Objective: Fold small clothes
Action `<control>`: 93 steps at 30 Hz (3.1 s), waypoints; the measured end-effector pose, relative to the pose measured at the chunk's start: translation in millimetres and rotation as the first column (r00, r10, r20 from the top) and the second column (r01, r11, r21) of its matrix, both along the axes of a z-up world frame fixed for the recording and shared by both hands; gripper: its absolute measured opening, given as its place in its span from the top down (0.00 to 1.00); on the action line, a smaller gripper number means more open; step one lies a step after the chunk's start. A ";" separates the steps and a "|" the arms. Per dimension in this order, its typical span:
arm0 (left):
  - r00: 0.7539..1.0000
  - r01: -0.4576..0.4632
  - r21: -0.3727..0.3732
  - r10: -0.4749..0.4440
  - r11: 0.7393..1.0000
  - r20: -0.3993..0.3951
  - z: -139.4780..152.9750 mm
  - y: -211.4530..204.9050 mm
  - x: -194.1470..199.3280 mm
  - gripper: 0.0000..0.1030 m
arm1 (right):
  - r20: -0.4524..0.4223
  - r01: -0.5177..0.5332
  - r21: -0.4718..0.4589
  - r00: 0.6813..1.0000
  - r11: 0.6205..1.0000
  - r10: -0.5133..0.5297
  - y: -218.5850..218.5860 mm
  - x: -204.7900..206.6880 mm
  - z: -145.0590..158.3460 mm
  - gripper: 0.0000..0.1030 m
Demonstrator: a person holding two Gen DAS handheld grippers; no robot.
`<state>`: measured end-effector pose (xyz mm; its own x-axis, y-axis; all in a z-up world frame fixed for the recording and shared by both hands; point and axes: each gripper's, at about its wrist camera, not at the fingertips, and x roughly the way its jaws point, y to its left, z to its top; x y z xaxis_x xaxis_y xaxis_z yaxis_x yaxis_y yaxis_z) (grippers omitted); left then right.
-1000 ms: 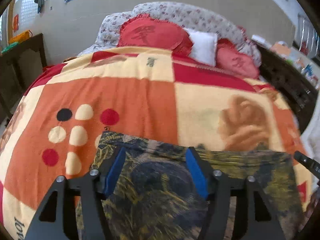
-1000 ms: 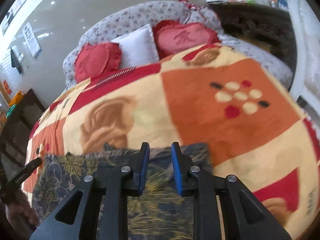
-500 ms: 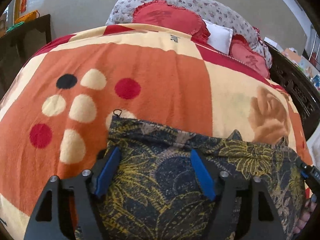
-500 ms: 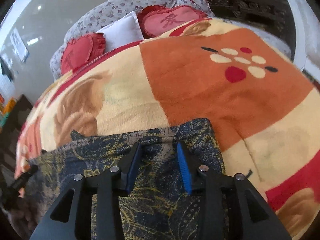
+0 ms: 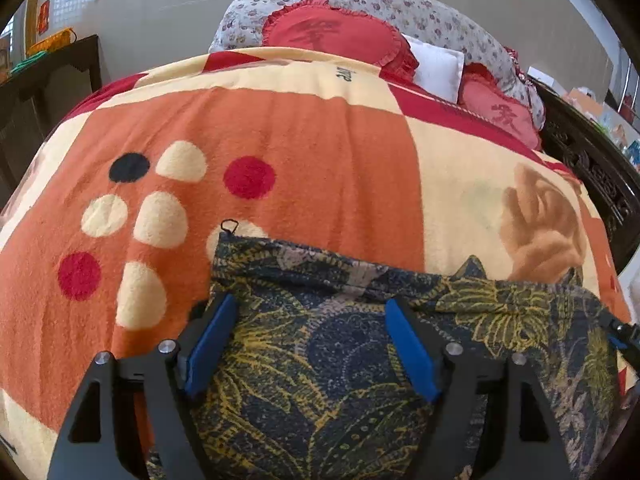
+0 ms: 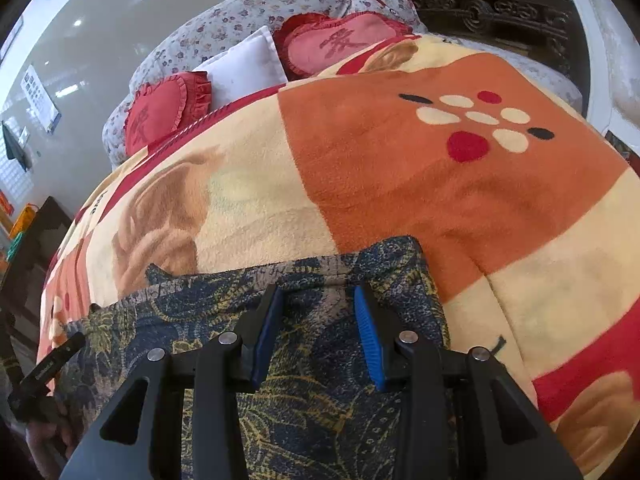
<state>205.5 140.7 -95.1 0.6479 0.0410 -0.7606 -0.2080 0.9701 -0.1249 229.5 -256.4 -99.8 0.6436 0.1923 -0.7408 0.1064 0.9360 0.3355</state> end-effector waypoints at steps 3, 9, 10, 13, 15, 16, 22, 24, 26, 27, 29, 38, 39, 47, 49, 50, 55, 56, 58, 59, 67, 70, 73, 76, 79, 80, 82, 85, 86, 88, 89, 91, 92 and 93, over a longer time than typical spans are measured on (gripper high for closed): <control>1.000 0.000 -0.004 0.000 1.000 0.001 0.3 -1.8 -0.4 0.22 | -0.035 -0.018 -0.104 0.999 0.994 0.014 12.3 -6.9 29.7 0.59; 1.000 0.000 -0.002 0.000 1.000 0.001 0.3 -2.7 -0.5 0.22 | 0.031 -0.240 -0.196 0.968 0.951 0.251 69.7 -98.7 63.8 0.58; 1.000 0.000 -0.004 0.000 1.000 0.001 0.1 -1.7 -0.5 0.22 | 0.017 -0.254 -0.203 0.965 0.946 0.263 78.7 -111.8 59.6 0.58; 1.000 0.001 -0.007 -0.001 1.000 0.002 0.3 -2.1 -0.6 0.21 | 0.016 -0.345 -0.174 0.935 0.922 0.353 109.1 -156.1 53.2 0.58; 1.000 0.001 -0.006 -0.001 1.000 0.002 0.4 -3.3 -0.5 0.21 | 0.048 -0.397 -0.179 0.911 0.900 0.411 124.9 -185.8 55.0 0.58; 1.000 0.001 -0.004 -0.001 1.000 0.001 0.5 -3.6 -0.4 0.21 | 0.053 -0.416 -0.202 0.899 0.886 0.434 131.9 -198.7 52.7 0.58; 1.000 0.002 -0.011 -0.002 1.000 0.004 0.0 -3.1 0.4 0.21 | -0.030 -0.475 -0.273 0.873 0.837 0.486 132.9 -215.3 6.9 0.55; 1.000 0.002 -0.010 -0.002 1.000 0.003 0.3 -2.5 -0.2 0.21 | -0.033 -0.476 -0.250 0.875 0.843 0.484 130.6 -213.6 7.5 0.53; 1.000 0.002 -0.014 -0.002 1.000 0.004 0.1 -2.3 -0.1 0.21 | -0.036 -0.503 -0.225 0.860 0.834 0.509 133.8 -213.8 7.3 0.35; 1.000 0.003 -0.013 -0.003 1.000 0.003 -0.1 -2.3 0.1 0.21 | -0.038 -0.519 -0.210 0.851 0.829 0.524 137.0 -213.2 8.1 0.30; 1.000 0.004 -0.017 -0.004 1.000 0.004 -0.2 -1.5 0.4 0.20 | -0.035 -0.536 -0.189 0.841 0.823 0.540 141.3 -214.0 8.5 0.14; 0.997 0.059 0.001 -0.058 0.998 -0.058 13.8 -8.0 -3.7 0.16 | -0.055 -0.542 -0.171 0.839 0.823 0.541 137.6 -214.6 12.0 0.22; 0.997 0.067 -0.013 -0.067 0.998 -0.041 22.2 -10.3 -13.8 0.16 | -0.047 -0.526 -0.182 0.849 0.831 0.526 134.6 -211.3 18.1 0.30; 0.970 0.236 0.007 -0.236 0.972 0.062 39.4 -62.1 -106.0 0.18 | 0.053 -0.240 -0.191 0.966 0.952 0.254 63.8 -126.8 61.5 0.36; 0.977 0.213 -0.032 -0.214 0.976 -0.017 18.4 -63.1 -106.0 0.23 | 0.004 -0.240 -0.140 0.970 0.961 0.243 55.0 -97.3 50.0 0.37; 0.978 0.203 -0.047 -0.205 0.978 -0.042 9.9 -62.8 -106.5 0.23 | -0.043 -0.241 -0.132 0.971 0.962 0.237 51.5 -81.9 36.2 0.40; 0.973 0.230 0.026 -0.230 0.973 -0.008 1.8 -70.9 -112.8 0.12 | -0.018 -0.291 -0.217 0.956 0.932 0.294 55.4 -81.8 -0.8 0.39; 0.973 0.231 0.038 -0.231 0.972 -0.010 1.4 -72.2 -112.1 0.11 | -0.009 -0.284 -0.223 0.957 0.932 0.290 56.3 -83.7 -1.0 0.39; 0.972 0.233 0.042 -0.233 0.972 -0.004 0.0 -74.1 -115.8 0.09 | -0.003 -0.279 -0.222 0.958 0.934 0.286 56.7 -85.0 -2.0 0.39; 0.972 0.233 0.035 -0.233 0.972 -0.002 -0.4 -72.3 -115.0 0.09 | 0.002 -0.277 -0.213 0.959 0.937 0.284 55.5 -83.4 -2.7 0.39; 0.972 0.236 0.016 -0.236 0.972 0.002 -1.6 -72.3 -114.4 0.08 | -0.029 -0.269 -0.171 0.963 0.948 0.268 45.4 -81.2 5.7 0.41; 0.971 0.239 0.003 -0.239 0.971 0.007 -2.0 -75.3 -113.0 0.08 | -0.013 -0.226 -0.290 0.973 0.930 0.232 54.5 -109.4 33.7 0.43; 0.970 0.241 0.011 -0.241 0.970 0.003 -1.8 -75.7 -114.7 0.07 | 0.032 -0.268 -0.214 0.959 0.940 0.281 53.7 -158.2 45.0 0.43; 0.969 0.247 0.011 -0.247 0.969 -0.001 -1.9 -76.0 -113.7 0.05 | -0.007 -0.282 -0.244 0.957 0.928 0.289 53.5 -192.0 24.4 0.37; 0.964 0.266 0.019 -0.265 0.964 -0.022 2.3 -77.1 -114.0 0.05 | 0.024 -0.277 -0.317 0.954 0.907 0.300 59.9 -203.6 8.0 0.35; 0.961 0.275 0.020 -0.274 0.961 -0.032 6.7 -75.5 -117.5 0.06 | 0.006 -0.277 -0.331 0.955 0.902 0.296 62.8 -201.3 9.8 0.35; 0.961 0.277 -0.012 -0.277 0.961 -0.024 18.3 -65.5 -132.3 0.06 | -0.029 -0.275 -0.326 0.959 0.904 0.281 65.8 -194.4 20.5 0.35; 0.967 0.254 -0.040 -0.254 0.966 0.008 36.0 -46.7 -163.4 0.06 | 0.063 -0.267 -0.307 0.952 0.914 0.300 69.9 -195.2 48.3 0.35; 0.976 0.219 -0.019 -0.220 0.975 -0.006 39.0 -42.9 -170.9 0.06 | 0.095 -0.259 -0.317 0.948 0.912 0.302 74.2 -193.4 56.4 0.35; 0.990 0.128 0.049 -0.125 0.991 -0.062 40.3 -40.2 -179.8 0.06 | 0.141 -0.250 -0.322 0.941 0.913 0.308 85.0 -183.5 67.7 0.35; 0.993 0.095 0.064 -0.089 0.993 -0.082 40.8 -39.7 -182.2 0.06 | 0.145 -0.254 -0.317 0.939 0.914 0.312 91.2 -175.6 68.7 0.35; 0.995 0.052 0.059 -0.047 0.997 -0.090 42.6 -37.2 -187.3 0.06 | 0.128 -0.255 -0.336 0.942 0.907 0.312 108.2 -155.1 64.8 0.35; 0.995 0.042 0.054 -0.036 0.998 -0.093 42.9 -37.1 -188.8 0.06 | 0.120 -0.255 -0.347 0.942 0.902 0.312 114.2 -147.7 62.1 0.35; 0.995 0.036 0.057 -0.030 0.998 -0.095 42.6 -37.7 -189.3 0.06 | 0.110 -0.257 -0.361 0.943 0.896 0.314 120.6 -137.6 56.6 0.35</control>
<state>16.1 102.9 -52.5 0.5751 0.0670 -0.8154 -0.1837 0.9818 -0.0489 91.9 -135.8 -43.2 0.7147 0.1433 -0.6846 -0.2112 0.9773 -0.0160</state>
